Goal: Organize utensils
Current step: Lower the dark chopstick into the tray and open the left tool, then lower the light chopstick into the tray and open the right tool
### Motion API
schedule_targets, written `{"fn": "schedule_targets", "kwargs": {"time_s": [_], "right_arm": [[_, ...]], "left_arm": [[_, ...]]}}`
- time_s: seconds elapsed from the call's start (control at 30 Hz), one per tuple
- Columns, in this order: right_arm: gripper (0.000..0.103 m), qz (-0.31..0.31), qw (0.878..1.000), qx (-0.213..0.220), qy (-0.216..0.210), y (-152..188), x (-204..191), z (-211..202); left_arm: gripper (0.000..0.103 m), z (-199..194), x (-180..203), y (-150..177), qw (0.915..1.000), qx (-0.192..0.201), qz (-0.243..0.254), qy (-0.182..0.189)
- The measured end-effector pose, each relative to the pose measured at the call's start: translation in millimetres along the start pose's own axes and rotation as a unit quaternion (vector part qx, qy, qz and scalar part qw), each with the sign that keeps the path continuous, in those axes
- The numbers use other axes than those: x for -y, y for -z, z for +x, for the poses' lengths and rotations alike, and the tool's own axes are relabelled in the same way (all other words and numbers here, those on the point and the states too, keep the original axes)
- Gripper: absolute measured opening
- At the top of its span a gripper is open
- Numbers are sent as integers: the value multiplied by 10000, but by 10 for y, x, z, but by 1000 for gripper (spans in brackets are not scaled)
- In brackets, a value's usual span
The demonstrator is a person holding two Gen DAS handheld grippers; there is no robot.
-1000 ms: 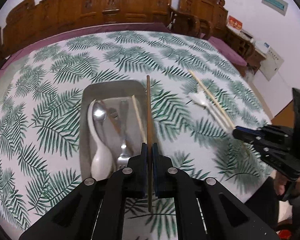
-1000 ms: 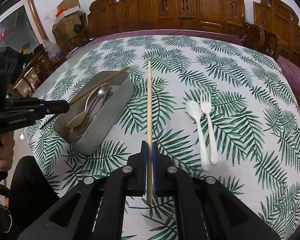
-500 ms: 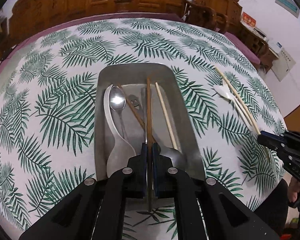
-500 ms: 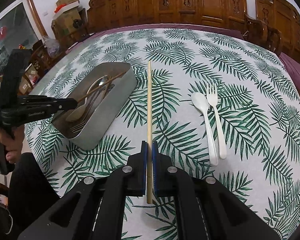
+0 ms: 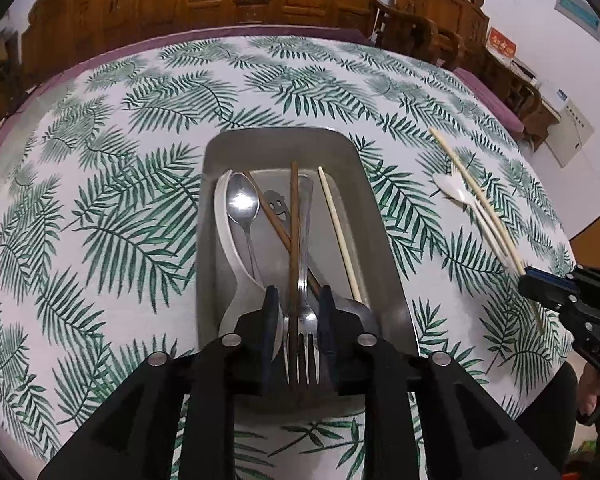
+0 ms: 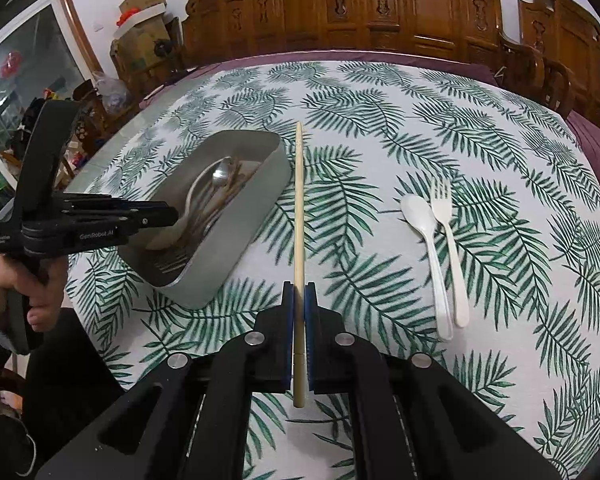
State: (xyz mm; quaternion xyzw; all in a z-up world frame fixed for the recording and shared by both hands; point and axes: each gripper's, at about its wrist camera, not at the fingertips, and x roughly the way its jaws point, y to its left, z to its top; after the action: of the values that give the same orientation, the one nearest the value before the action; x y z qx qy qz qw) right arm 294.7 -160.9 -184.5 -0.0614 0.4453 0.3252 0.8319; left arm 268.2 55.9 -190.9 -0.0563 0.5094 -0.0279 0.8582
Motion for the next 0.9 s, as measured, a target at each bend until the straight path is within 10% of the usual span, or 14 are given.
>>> {"fn": "schedule_targets", "kwargs": {"time_s": [0.9], "right_arm": [[6, 325, 9981, -248, -465, -619, -904, 671]], "left_arm": [[32, -914, -641, 330, 9967, 720, -344, -115]]}}
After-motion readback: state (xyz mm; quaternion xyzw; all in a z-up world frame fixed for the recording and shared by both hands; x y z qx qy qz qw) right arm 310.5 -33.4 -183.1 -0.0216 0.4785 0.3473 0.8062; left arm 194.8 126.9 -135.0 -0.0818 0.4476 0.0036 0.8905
